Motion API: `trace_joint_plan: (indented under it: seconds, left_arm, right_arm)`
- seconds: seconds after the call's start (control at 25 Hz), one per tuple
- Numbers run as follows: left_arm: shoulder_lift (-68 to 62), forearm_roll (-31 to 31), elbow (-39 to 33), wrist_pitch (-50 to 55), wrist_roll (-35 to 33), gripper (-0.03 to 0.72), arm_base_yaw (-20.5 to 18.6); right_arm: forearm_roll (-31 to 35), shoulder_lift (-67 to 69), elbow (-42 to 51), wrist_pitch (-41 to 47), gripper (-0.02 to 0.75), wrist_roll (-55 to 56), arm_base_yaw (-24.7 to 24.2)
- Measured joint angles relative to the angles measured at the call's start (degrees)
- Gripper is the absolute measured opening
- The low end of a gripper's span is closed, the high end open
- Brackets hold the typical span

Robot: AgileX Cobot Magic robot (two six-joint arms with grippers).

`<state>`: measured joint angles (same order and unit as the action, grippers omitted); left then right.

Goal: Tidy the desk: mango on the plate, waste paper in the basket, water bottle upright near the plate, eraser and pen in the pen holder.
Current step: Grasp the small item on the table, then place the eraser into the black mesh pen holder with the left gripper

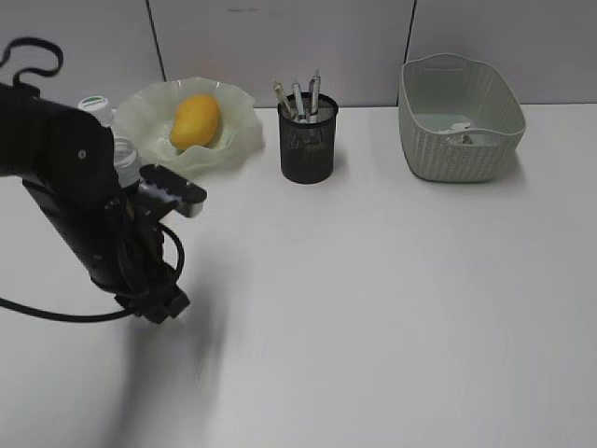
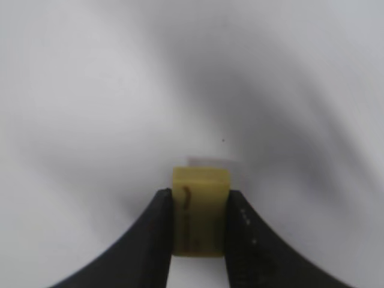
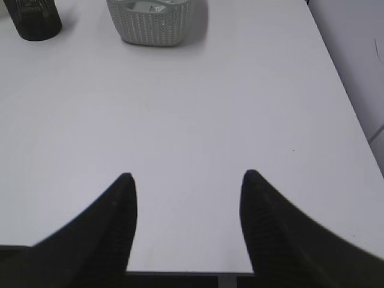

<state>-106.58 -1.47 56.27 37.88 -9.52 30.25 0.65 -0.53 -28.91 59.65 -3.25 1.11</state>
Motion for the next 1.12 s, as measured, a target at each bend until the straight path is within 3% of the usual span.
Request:
trace_joint_plan:
  seconds: [0.36,0.56,1.12]
  left_arm:
    - [6.6,-5.7,10.4,-0.1,-0.1,0.203,0.3]
    - [6.5,-6.5,15.8,-4.7,-0.1,0.202,2.3]
    - [0.3,-13.0,21.3,-39.8,-0.2,0.202,4.1]
  right_arm:
    - [0.0,0.0,0.0,0.0,0.442,0.0,0.0]
    - [0.0,0.0,0.0,0.0,0.442,0.0,0.0]
    - [0.0,0.0,0.0,-0.1,0.442,0.0,0.0]
